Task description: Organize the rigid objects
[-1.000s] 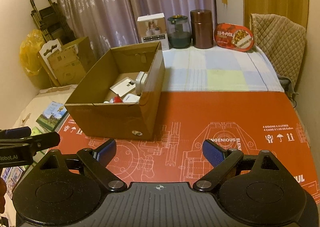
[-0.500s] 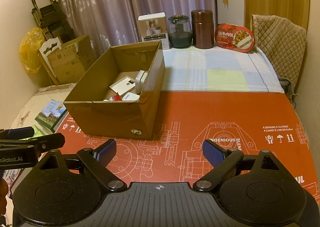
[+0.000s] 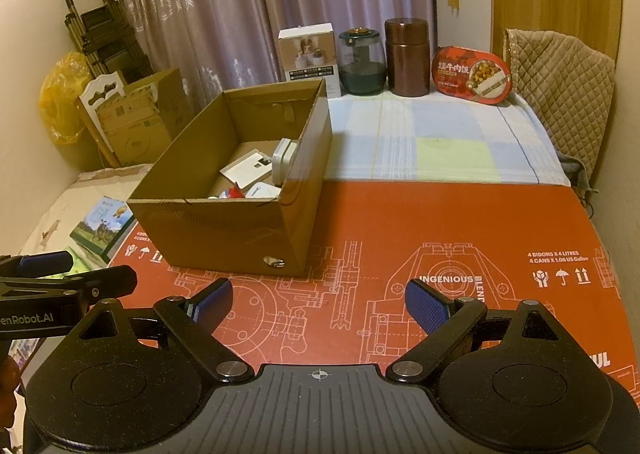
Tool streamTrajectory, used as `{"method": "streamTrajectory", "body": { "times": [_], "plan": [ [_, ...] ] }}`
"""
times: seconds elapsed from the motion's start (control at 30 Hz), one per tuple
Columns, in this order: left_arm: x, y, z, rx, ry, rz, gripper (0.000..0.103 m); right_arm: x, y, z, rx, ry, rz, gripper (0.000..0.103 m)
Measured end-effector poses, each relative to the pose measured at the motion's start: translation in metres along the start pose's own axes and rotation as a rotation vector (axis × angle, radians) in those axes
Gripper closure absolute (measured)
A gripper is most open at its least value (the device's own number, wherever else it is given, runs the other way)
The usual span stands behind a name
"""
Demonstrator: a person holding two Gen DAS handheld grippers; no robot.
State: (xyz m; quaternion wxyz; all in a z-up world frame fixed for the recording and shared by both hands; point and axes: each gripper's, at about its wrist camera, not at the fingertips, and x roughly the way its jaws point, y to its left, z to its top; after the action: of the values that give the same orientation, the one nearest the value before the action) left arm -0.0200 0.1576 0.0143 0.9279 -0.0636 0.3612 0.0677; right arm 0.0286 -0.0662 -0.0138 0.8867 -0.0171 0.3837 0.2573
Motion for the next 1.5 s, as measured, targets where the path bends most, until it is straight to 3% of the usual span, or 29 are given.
{"method": "streamTrajectory", "body": {
  "times": [1.5],
  "plan": [
    [0.0054, -0.0009, 0.0041, -0.001, 0.0, -0.001, 0.004, 0.0026, 0.0007, 0.0015, -0.002, 0.0, 0.002, 0.013]
  ]
}}
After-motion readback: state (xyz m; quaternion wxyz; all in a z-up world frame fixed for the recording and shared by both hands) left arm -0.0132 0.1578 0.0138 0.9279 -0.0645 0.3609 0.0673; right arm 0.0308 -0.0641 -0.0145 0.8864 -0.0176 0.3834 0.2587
